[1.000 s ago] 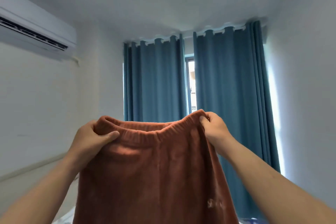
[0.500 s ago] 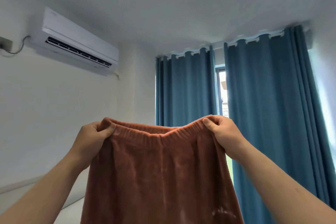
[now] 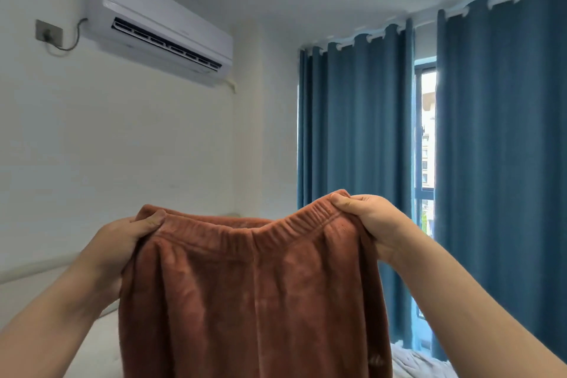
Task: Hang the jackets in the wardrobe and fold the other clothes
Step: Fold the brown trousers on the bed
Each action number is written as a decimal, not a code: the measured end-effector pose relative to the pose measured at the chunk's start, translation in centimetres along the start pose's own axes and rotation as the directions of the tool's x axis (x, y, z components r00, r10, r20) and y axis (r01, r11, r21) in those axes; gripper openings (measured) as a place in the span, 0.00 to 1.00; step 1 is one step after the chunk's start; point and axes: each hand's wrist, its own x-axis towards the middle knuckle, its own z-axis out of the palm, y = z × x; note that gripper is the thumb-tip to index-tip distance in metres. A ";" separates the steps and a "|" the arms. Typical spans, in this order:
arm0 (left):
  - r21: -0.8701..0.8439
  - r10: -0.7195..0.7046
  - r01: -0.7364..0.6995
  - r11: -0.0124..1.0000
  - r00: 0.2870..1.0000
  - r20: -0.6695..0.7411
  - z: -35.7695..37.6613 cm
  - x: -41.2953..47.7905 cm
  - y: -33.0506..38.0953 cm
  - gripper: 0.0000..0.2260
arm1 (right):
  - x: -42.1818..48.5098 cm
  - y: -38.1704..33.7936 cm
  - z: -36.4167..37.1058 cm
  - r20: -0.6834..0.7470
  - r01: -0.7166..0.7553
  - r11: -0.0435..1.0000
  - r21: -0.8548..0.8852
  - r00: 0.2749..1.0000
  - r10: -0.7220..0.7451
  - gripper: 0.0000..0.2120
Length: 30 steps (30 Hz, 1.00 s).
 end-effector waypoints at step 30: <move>-0.191 -0.604 0.629 0.753 0.547 -0.580 -31.5 4.0 -62.6 0.05 | 11.9 72.1 10.4 -0.096 -0.751 0.617 -0.236 0.650 0.754 0.19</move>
